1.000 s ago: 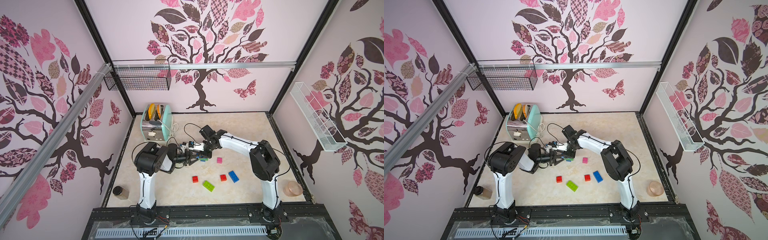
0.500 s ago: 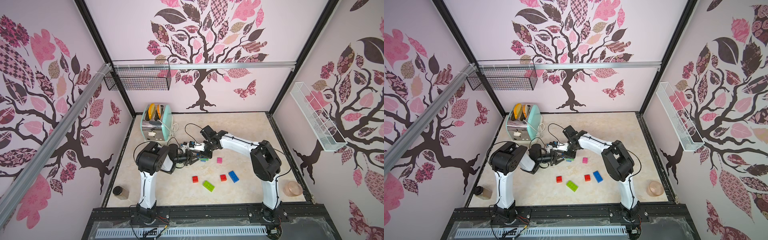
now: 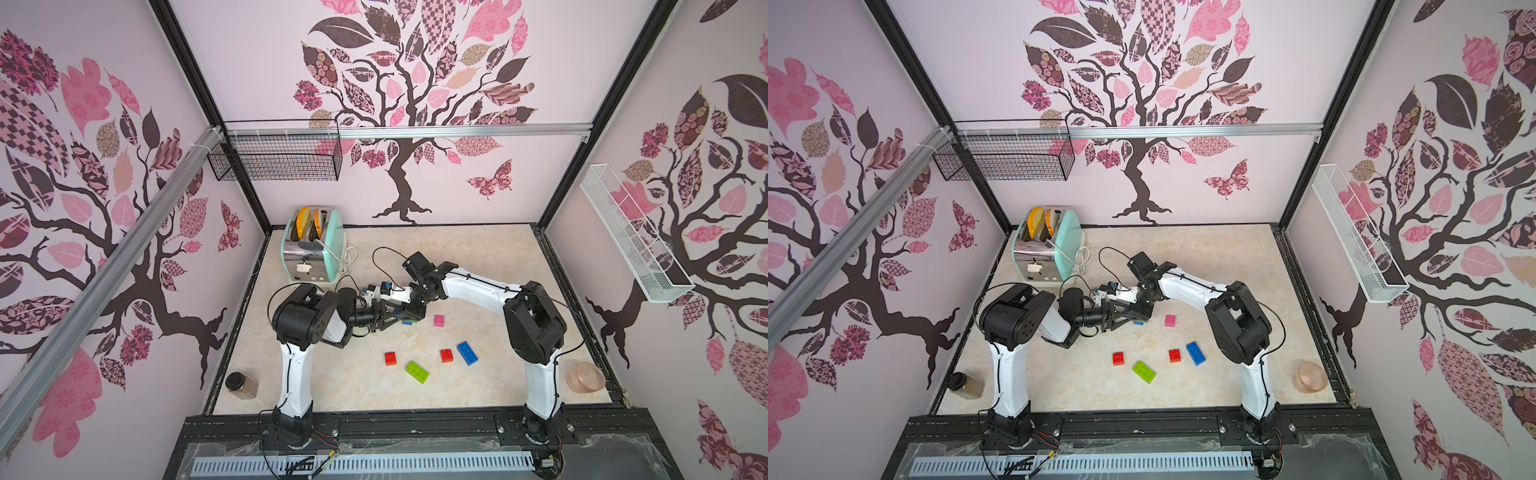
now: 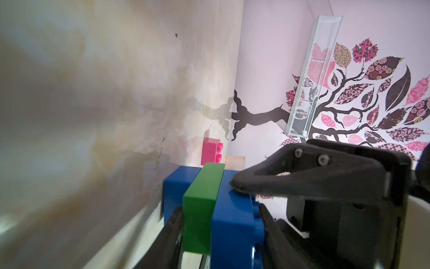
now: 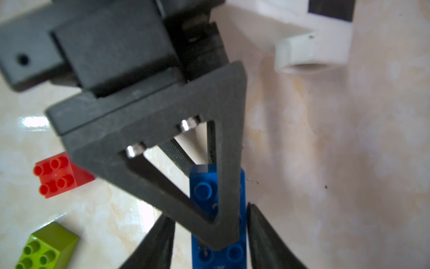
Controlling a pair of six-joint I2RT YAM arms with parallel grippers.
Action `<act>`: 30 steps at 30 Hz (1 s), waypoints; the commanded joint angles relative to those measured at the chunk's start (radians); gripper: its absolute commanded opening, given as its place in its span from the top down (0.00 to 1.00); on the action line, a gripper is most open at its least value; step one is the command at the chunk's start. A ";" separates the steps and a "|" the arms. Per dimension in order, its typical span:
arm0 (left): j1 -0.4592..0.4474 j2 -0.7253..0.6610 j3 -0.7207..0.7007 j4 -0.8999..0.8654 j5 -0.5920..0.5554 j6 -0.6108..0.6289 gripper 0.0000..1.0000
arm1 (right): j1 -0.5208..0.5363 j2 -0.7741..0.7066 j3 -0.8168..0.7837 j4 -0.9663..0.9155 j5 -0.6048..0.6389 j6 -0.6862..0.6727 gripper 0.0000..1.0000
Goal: Assemble a heart with lego
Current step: Assemble the lego brick with the lego brick, then pick up the lego brick from the center of the board.
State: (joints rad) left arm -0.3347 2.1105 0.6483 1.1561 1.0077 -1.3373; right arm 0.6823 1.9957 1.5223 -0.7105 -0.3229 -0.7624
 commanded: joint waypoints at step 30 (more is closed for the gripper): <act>0.025 -0.072 -0.012 -0.134 -0.033 0.128 0.68 | -0.075 -0.218 -0.268 -0.037 0.352 0.819 0.29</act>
State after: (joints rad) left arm -0.3138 2.0556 0.6506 1.0370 0.9882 -1.2289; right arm 0.6102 1.7565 1.2430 -0.7189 0.0238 -0.0078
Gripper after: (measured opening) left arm 0.442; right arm 0.715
